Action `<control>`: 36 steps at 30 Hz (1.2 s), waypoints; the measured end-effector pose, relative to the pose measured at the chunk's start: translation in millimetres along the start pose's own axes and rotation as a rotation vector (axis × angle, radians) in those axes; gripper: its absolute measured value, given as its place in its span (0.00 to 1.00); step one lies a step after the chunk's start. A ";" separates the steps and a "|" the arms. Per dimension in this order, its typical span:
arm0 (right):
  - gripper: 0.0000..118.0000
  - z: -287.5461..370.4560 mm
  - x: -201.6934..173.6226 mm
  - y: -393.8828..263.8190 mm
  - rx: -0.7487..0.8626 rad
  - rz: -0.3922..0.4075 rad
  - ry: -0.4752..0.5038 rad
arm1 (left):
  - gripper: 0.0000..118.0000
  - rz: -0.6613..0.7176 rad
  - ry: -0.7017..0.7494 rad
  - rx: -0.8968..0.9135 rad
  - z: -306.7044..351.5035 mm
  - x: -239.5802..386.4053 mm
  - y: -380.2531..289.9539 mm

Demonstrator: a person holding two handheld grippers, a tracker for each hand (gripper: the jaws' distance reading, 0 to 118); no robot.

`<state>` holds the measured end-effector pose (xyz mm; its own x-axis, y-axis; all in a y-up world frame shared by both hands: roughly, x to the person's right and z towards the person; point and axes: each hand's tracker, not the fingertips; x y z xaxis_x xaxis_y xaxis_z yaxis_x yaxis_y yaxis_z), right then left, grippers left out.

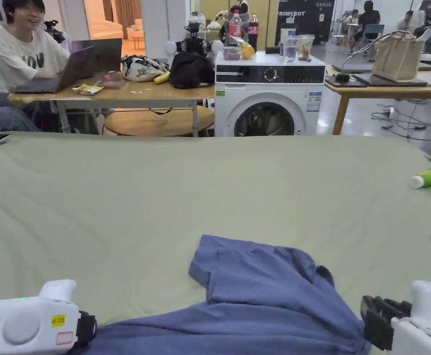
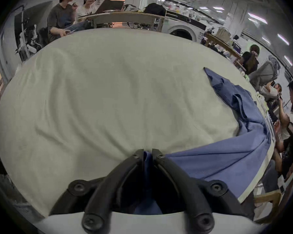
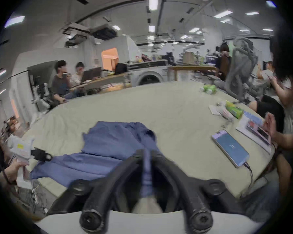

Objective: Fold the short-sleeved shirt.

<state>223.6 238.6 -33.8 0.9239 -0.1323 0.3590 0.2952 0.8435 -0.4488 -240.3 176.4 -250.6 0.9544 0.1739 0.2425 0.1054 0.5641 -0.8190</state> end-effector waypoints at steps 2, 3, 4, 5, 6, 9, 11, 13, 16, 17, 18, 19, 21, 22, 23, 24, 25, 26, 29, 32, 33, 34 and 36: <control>0.77 -29.0 10.5 -10.5 -0.103 -0.038 0.003 | 0.02 0.005 -0.007 0.004 0.0 -1.6 -1.2; 0.74 -43.6 16.3 -18.0 -0.131 -0.080 0.000 | 0.02 0.001 -0.003 0.014 0.3 -3.0 -1.0; 0.73 -54.4 19.1 -22.8 -0.177 -0.116 -0.019 | 0.02 0.006 -0.007 0.015 0.9 -4.1 -1.4; 0.67 -66.4 23.6 -27.8 -0.231 -0.173 -0.018 | 0.02 0.013 -0.012 0.019 1.9 -5.6 -2.0; 0.67 -75.5 28.1 -34.1 -0.241 -0.234 0.022 | 0.02 0.021 -0.018 0.021 2.8 -6.4 -2.6; 0.09 -89.9 33.5 -45.6 -0.287 -0.296 0.052 | 0.02 0.046 -0.031 0.023 2.9 -8.2 -4.6; 0.04 -82.6 34.0 -42.6 -0.256 -0.285 0.076 | 0.02 0.060 -0.044 0.018 1.9 -9.3 -7.2; 0.03 -77.3 37.3 -37.4 -0.258 -0.285 0.095 | 0.02 0.074 -0.051 0.028 3.5 -12.3 -7.6; 0.02 -57.0 35.7 -24.4 -0.152 -0.312 0.140 | 0.02 0.159 -0.115 0.115 25.6 -21.1 -6.4; 0.02 -47.1 31.9 -15.9 -0.106 -0.279 0.164 | 0.02 0.203 -0.148 0.203 45.9 -23.9 -6.4; 0.02 -37.8 26.3 -4.5 -0.072 -0.236 0.173 | 0.02 0.236 -0.196 0.283 69.8 -24.6 -4.6; 0.02 -30.4 21.5 5.7 -0.043 -0.203 0.187 | 0.01 0.237 -0.223 0.347 90.7 -22.9 -1.3; 0.02 -14.8 7.8 36.4 0.032 -0.128 0.210 | 0.01 0.144 -0.186 0.498 143.0 -8.3 11.5; 0.02 -9.6 3.2 48.2 0.055 -0.105 0.218 | 0.01 0.091 -0.164 0.548 165.4 1.8 18.1; 0.02 -1.9 -3.4 67.0 0.098 -0.074 0.233 | 0.01 0.049 -0.150 0.609 192.0 9.6 27.1; 0.02 2.9 -8.1 82.3 0.122 -0.049 0.238 | 0.01 0.034 -0.138 0.672 210.5 12.7 36.6; 0.02 3.7 -10.8 95.9 0.141 -0.034 0.238 | 0.01 0.042 -0.158 0.703 223.5 13.7 44.0; 0.02 6.5 -13.3 112.2 0.166 -0.020 0.248 | 0.01 0.047 -0.170 0.744 233.9 13.8 55.3; 0.02 14.0 -19.8 156.1 0.202 0.005 0.241 | 0.00 0.033 -0.149 0.828 261.4 18.2 85.3; 0.02 21.7 -26.5 199.8 0.248 0.010 0.251 | 0.00 0.036 -0.166 0.861 275.9 23.7 116.9; 0.02 21.1 -29.6 215.7 0.260 0.011 0.251 | 0.00 0.040 -0.154 0.875 279.7 28.2 129.3; 0.02 20.4 -32.7 233.0 0.265 0.017 0.261 | 0.00 0.039 -0.142 0.890 280.3 31.3 143.9; 0.02 16.9 -40.7 261.8 0.277 0.025 0.257 | 0.00 0.002 -0.074 0.904 283.7 43.0 169.6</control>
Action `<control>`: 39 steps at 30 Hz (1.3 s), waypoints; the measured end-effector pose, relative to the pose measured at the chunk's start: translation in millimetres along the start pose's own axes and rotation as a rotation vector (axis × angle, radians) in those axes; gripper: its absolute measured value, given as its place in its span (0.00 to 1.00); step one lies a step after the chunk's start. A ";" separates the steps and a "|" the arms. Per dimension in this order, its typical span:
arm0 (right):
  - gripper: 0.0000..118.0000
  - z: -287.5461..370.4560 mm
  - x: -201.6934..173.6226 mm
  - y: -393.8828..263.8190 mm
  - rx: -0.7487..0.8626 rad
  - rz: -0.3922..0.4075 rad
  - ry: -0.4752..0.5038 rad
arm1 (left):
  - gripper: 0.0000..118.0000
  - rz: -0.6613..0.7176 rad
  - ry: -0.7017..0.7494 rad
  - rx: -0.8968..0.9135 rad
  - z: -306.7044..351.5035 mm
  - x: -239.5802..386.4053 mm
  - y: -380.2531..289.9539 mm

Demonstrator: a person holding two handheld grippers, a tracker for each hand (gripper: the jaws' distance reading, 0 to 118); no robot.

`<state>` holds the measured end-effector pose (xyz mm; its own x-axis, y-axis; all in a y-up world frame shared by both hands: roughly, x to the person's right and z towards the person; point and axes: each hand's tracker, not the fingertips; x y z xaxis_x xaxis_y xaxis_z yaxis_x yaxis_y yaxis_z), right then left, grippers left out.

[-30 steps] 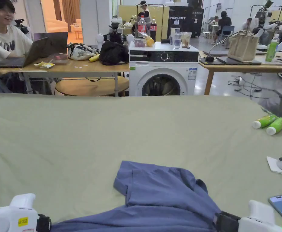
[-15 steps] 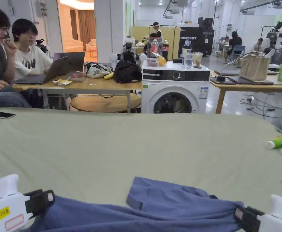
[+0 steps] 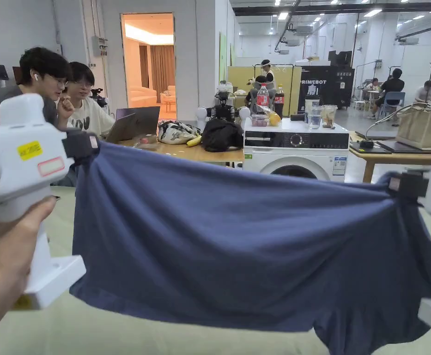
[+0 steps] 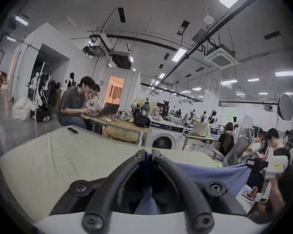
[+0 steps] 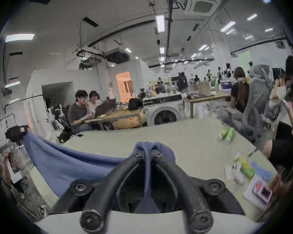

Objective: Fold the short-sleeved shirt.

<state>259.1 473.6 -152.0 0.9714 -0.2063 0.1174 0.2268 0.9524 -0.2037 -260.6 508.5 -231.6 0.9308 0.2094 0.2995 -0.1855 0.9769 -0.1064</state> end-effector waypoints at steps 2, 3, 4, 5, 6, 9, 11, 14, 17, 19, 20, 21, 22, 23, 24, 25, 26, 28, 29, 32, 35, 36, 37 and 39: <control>0.02 -18.6 -5.2 25.4 0.005 0.015 -0.011 | 0.00 -0.042 0.024 0.018 -23.2 8.6 14.1; 0.02 -26.7 -7.0 34.4 0.005 0.023 -0.018 | 0.00 -0.027 0.019 0.017 -32.6 10.4 18.3; 0.02 -35.0 -8.6 43.2 0.005 0.030 -0.029 | 0.00 -0.020 0.024 0.026 -43.2 11.9 22.9; 0.02 -46.1 -8.5 51.7 0.012 0.027 -0.035 | 0.00 -0.018 0.035 0.031 -54.1 14.6 26.7; 0.02 -53.6 -8.8 58.4 0.015 0.030 -0.040 | 0.00 -0.027 0.045 0.034 -63.9 13.5 29.5; 0.02 -76.1 -10.0 75.1 0.027 0.032 -0.056 | 0.00 -0.054 0.060 0.030 -94.7 15.6 36.1; 0.02 -93.4 -10.9 79.7 0.037 0.050 -0.071 | 0.00 -0.053 0.056 0.022 -116.9 11.0 35.9; 0.02 -116.5 -12.4 84.3 0.043 0.064 -0.078 | 0.00 -0.054 0.077 -0.002 -148.4 5.6 31.1; 0.02 -144.9 -14.7 90.2 0.042 0.085 -0.087 | 0.00 -0.036 0.102 -0.021 -176.4 0.7 28.0; 0.02 -160.8 -16.2 90.3 0.037 0.097 -0.096 | 0.00 -0.020 0.108 -0.026 -188.8 -0.1 24.6; 0.02 -168.7 -16.1 87.7 0.039 0.099 -0.100 | 0.00 -0.022 0.112 -0.028 -194.7 -1.0 19.9; 0.02 -174.5 -15.6 84.6 0.034 0.100 -0.106 | 0.00 -0.026 0.113 -0.034 -200.2 -1.9 16.0; 0.02 -181.3 -13.7 79.1 0.028 0.097 -0.109 | 0.00 -0.042 0.128 -0.059 -204.2 -1.9 7.5; 0.02 -187.2 -10.7 70.4 0.015 0.091 -0.109 | 0.00 -0.054 0.118 -0.062 -208.0 -3.7 -2.7; 0.02 -191.1 -7.4 60.7 0.001 0.082 -0.109 | 0.00 -0.050 0.115 -0.084 -210.7 -6.5 -12.6; 0.02 -195.9 -3.4 47.0 -0.021 0.068 -0.108 | 0.00 -0.038 0.109 -0.115 -212.3 -10.8 -29.6; 0.02 -200.3 1.5 29.6 -0.059 0.056 -0.105 | 0.00 -0.039 0.095 -0.121 -212.6 -12.5 -47.3; 0.02 -203.6 8.8 -5.5 -0.112 0.055 -0.117 | 0.00 -0.031 0.087 -0.204 -211.3 -17.7 -86.6; 0.02 -203.5 14.4 -24.9 -0.142 0.060 -0.112 | 0.00 -0.020 0.068 -0.239 -206.5 -21.2 -108.7; 0.02 -173.7 26.7 -90.3 -0.210 -0.028 -0.071 | 0.00 0.073 0.000 -0.287 -178.2 -33.0 -171.9; 0.02 -127.9 37.1 -145.2 -0.215 -0.123 -0.108 | 0.00 0.081 -0.021 -0.353 -127.3 -41.3 -223.3; 0.02 -112.7 40.5 -158.0 -0.225 -0.119 -0.107 | 0.00 0.079 -0.017 -0.361 -108.9 -44.5 -234.9; 0.02 -93.5 41.5 -173.1 -0.249 -0.131 -0.125 | 0.00 0.077 -0.015 -0.366 -86.0 -47.6 -247.2; 0.02 -55.7 44.7 -199.7 -0.260 -0.128 -0.160 | 0.00 0.052 -0.020 -0.387 -41.5 -49.7 -263.5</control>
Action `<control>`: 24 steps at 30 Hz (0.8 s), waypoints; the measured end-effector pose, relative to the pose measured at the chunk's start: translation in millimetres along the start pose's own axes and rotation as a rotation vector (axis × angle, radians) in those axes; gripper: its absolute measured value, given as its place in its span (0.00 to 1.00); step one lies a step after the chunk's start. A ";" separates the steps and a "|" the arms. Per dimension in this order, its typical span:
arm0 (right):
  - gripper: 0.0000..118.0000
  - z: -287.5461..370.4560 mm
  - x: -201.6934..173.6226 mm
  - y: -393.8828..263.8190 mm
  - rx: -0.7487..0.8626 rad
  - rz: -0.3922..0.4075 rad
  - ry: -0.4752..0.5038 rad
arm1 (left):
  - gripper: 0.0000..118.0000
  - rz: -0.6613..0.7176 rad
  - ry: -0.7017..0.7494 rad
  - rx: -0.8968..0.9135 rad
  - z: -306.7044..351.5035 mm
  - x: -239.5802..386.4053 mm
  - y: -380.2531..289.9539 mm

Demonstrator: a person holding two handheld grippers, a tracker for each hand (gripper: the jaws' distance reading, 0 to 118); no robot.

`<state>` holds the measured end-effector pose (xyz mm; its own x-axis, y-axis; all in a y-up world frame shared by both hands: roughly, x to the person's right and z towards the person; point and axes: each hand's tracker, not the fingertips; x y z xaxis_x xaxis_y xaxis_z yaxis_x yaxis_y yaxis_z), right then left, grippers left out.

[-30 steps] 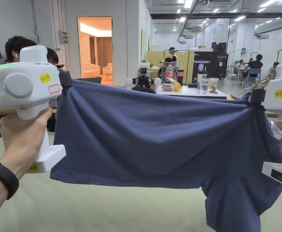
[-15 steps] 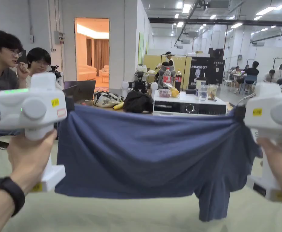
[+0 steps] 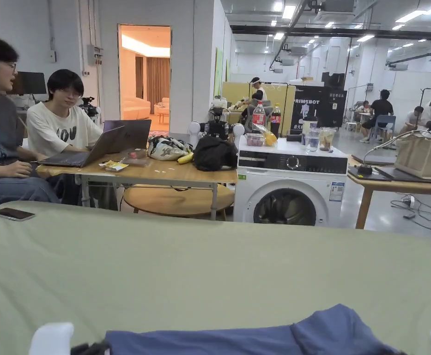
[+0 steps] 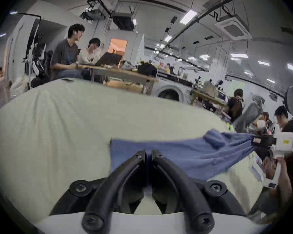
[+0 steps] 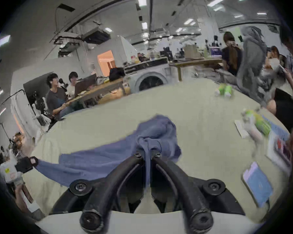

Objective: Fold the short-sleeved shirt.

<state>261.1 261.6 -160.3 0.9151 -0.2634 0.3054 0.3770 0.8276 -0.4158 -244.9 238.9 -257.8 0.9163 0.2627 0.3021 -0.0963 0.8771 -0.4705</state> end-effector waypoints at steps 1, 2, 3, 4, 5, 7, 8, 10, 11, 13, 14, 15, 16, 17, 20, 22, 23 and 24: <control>0.02 16.5 7.6 -18.9 0.010 -0.022 -0.010 | 0.00 -0.009 0.005 -0.012 17.9 -2.3 -11.9; 0.02 32.7 11.0 -35.4 0.003 -0.034 -0.016 | 0.00 -0.003 -0.007 -0.044 33.7 -6.0 -21.7; 0.02 43.6 14.9 -46.4 -0.007 -0.034 -0.027 | 0.00 0.002 -0.010 -0.042 49.6 -5.5 -29.1; 0.02 56.2 18.7 -60.7 -0.014 -0.034 -0.066 | 0.00 0.012 -0.012 -0.045 64.0 -6.8 -36.0; 0.02 67.3 22.5 -72.6 -0.044 -0.033 -0.085 | 0.00 0.025 -0.009 -0.071 76.5 -8.2 -41.8; 0.02 84.9 26.7 -94.8 -0.078 -0.055 -0.106 | 0.00 0.033 -0.014 -0.077 94.6 -8.7 -52.4; 0.02 89.8 28.9 -104.2 -0.096 -0.053 -0.108 | 0.00 0.020 -0.010 -0.094 100.3 -9.3 -56.1; 0.02 93.3 30.0 -120.3 -0.137 -0.040 -0.128 | 0.00 0.006 0.005 -0.120 107.0 -8.4 -65.5; 0.02 94.9 31.1 -126.6 -0.139 -0.046 -0.130 | 0.00 0.001 0.008 -0.137 108.0 -7.4 -71.4; 0.02 92.2 34.1 -132.4 -0.151 -0.054 -0.128 | 0.00 -0.015 0.035 -0.215 103.6 -7.7 -77.4; 0.05 92.8 33.5 -134.1 -0.163 -0.047 -0.143 | 0.03 -0.001 0.032 -0.196 103.6 -8.7 -78.6; 0.21 92.1 32.0 -133.3 -0.164 -0.037 -0.155 | 0.18 0.002 0.025 -0.195 105.2 -9.4 -77.3; 0.41 93.1 30.1 -130.0 -0.160 -0.010 -0.176 | 0.41 0.005 0.028 -0.199 105.6 -7.7 -72.8; 0.63 95.4 29.0 -127.4 -0.135 -0.012 -0.172 | 0.68 -0.011 0.037 -0.168 108.8 -5.8 -69.1; 0.79 107.4 25.9 -109.9 -0.015 -0.017 -0.084 | 0.89 -0.039 0.035 -0.034 124.7 6.0 -48.6; 0.79 113.1 21.5 -96.1 0.033 -0.016 -0.027 | 0.89 -0.054 0.037 0.023 130.4 19.3 -35.0; 0.79 114.1 17.0 -87.7 0.049 -0.005 -0.005 | 0.89 -0.067 0.048 0.064 136.6 29.8 -28.0; 0.79 115.1 12.1 -81.4 0.067 0.013 0.002 | 0.89 -0.087 0.049 0.102 139.7 37.6 -23.1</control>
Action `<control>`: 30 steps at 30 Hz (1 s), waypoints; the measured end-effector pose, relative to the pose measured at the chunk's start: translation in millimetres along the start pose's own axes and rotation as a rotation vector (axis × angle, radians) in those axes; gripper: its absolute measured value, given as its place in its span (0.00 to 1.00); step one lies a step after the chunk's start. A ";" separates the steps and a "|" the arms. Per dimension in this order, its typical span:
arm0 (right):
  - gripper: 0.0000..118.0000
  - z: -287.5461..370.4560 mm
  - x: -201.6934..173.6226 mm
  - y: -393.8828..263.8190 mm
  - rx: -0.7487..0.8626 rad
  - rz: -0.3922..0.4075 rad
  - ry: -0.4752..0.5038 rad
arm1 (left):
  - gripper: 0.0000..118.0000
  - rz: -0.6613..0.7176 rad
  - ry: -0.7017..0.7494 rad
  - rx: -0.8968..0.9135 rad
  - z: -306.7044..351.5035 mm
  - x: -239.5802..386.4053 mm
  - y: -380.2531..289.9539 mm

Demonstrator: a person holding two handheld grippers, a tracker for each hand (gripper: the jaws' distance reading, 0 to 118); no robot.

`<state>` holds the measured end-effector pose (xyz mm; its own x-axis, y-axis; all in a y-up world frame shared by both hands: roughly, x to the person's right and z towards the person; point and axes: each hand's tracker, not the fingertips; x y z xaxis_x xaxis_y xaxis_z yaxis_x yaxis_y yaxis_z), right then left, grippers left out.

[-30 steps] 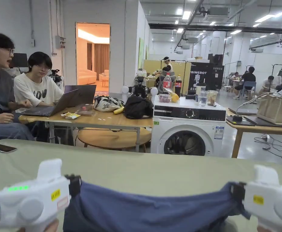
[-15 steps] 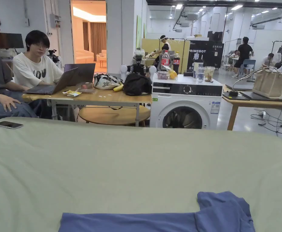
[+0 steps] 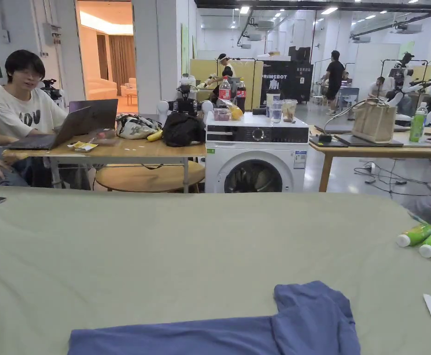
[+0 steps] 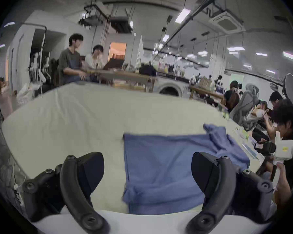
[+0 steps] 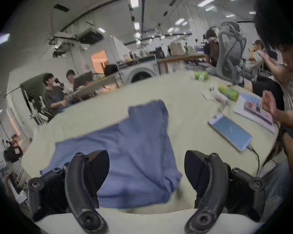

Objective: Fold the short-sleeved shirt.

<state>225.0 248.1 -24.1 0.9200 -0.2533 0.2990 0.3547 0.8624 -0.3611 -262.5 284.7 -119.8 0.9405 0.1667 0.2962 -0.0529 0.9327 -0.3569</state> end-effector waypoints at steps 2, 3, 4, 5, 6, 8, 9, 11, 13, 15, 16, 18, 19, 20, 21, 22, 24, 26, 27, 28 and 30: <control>0.79 4.2 -11.1 9.8 0.057 0.071 0.010 | 0.89 -0.035 -0.008 0.063 4.6 17.2 12.1; 0.78 5.9 -15.9 13.8 0.077 0.101 0.021 | 0.89 -0.044 -0.006 0.086 7.0 24.3 16.3; 0.75 8.9 -21.2 17.0 0.100 0.140 0.027 | 0.89 -0.041 -0.017 0.088 8.5 31.8 20.0; 0.68 11.4 -26.8 19.9 0.122 0.171 0.025 | 0.89 -0.042 -0.019 0.096 10.3 38.9 23.0; 0.54 14.3 -30.7 20.4 0.142 0.192 0.025 | 0.88 -0.042 -0.010 0.115 12.3 45.5 25.0; 0.30 17.8 -36.2 22.0 0.153 0.204 0.036 | 0.68 -0.063 -0.055 0.155 13.4 44.0 24.7; 0.13 18.3 -37.6 22.6 0.153 0.203 0.039 | 0.29 -0.071 -0.072 0.150 13.5 47.4 26.4; 0.01 17.6 -37.4 22.8 0.149 0.205 0.050 | 0.00 -0.092 -0.003 0.146 10.9 53.3 26.0; 0.00 17.5 -37.9 22.2 0.141 0.211 0.063 | 0.00 -0.092 -0.038 0.139 10.3 50.4 28.5; 0.00 16.3 -39.1 20.8 0.136 0.226 0.050 | 0.00 -0.066 -0.036 0.114 7.0 46.4 29.7; 0.00 15.8 -39.7 20.1 0.137 0.236 0.045 | 0.00 -0.063 -0.037 0.108 3.7 41.0 30.0; 0.00 13.5 -39.2 19.9 0.134 0.241 0.052 | 0.00 -0.051 -0.025 0.100 -1.1 34.0 31.5; 0.00 12.1 -39.3 19.7 0.130 0.241 0.055 | 0.00 -0.032 -0.026 0.082 -6.1 28.3 33.8; 0.00 10.8 -39.2 19.3 0.127 0.242 0.062 | 0.00 -0.005 -0.031 0.062 -12.9 21.2 35.4; 0.00 9.9 -39.2 18.9 0.127 0.242 0.066 | 0.00 0.011 -0.034 0.047 -20.6 14.7 36.4; 0.00 7.2 -38.7 18.7 0.123 0.240 0.075 | 0.00 0.019 -0.048 0.006 -33.1 6.2 36.8; 0.00 3.4 -36.3 18.1 0.107 0.219 0.104 | 0.36 0.032 -0.066 -0.060 -61.4 -9.0 35.8; 0.00 -1.2 -32.7 16.8 0.090 0.206 0.119 | 0.67 0.011 0.006 -0.197 -101.8 -20.8 34.0; 0.00 -2.8 -31.4 16.0 0.084 0.206 0.116 | 0.67 0.016 0.013 -0.227 -119.5 -23.9 33.1; 0.00 -4.3 -29.2 14.9 0.076 0.206 0.115 | 0.69 0.012 0.022 -0.278 -140.5 -29.3 30.2; 0.00 -7.6 -25.3 13.4 0.061 0.212 0.103 | 0.71 0.054 0.042 -0.349 -179.8 -41.7 23.8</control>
<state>207.7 262.8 -43.2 0.9862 -0.1042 0.1288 0.1436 0.9252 -0.3512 -242.6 242.5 -299.9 0.9530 0.1923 0.2343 0.0084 0.7559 -0.6546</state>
